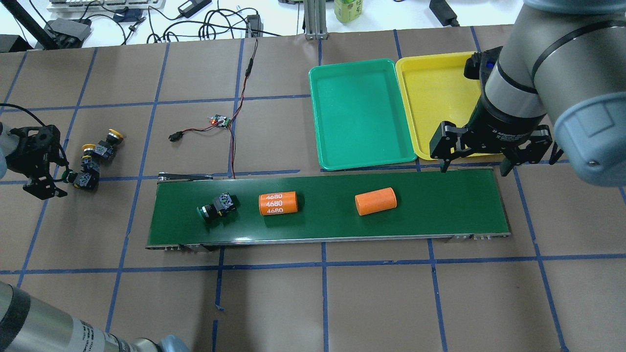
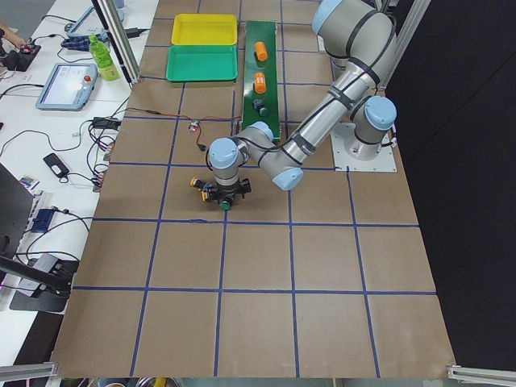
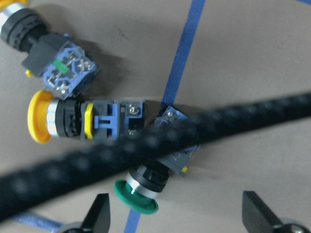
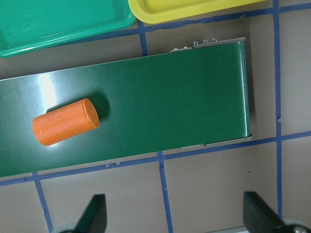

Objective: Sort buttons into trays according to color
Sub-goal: 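Grasp another green-capped button from the pile with the left gripper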

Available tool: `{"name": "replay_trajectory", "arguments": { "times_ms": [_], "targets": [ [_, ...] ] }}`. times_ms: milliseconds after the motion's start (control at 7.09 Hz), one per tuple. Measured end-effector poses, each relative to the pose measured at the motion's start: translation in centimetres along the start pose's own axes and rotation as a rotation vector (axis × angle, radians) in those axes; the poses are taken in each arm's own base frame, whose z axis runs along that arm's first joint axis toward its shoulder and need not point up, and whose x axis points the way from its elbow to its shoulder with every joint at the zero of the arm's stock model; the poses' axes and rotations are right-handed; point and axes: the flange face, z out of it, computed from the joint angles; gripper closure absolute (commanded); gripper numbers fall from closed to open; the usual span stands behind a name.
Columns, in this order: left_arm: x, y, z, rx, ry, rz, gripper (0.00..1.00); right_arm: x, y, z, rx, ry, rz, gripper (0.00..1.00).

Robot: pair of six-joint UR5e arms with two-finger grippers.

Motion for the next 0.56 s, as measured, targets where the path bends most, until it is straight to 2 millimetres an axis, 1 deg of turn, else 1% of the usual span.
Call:
{"name": "replay_trajectory", "arguments": {
  "times_ms": [141, 282, 564],
  "targets": [
    [-0.1, 0.0, 0.6, 0.007, 0.007, 0.010, 0.15, 0.0, 0.0, 0.0, 0.000, -0.002, 0.000, 0.00],
    [-0.2, 0.1, 1.2, 0.013, 0.015, 0.015, 0.27, 0.0, 0.0, 0.0, 0.000, -0.002, 0.000, 0.00],
    [-0.2, -0.1, 1.7, 0.032, 0.016, 0.036, 0.88, 0.0, 0.0, 0.0, 0.001, 0.002, -0.001, 0.00]
  ]
}}
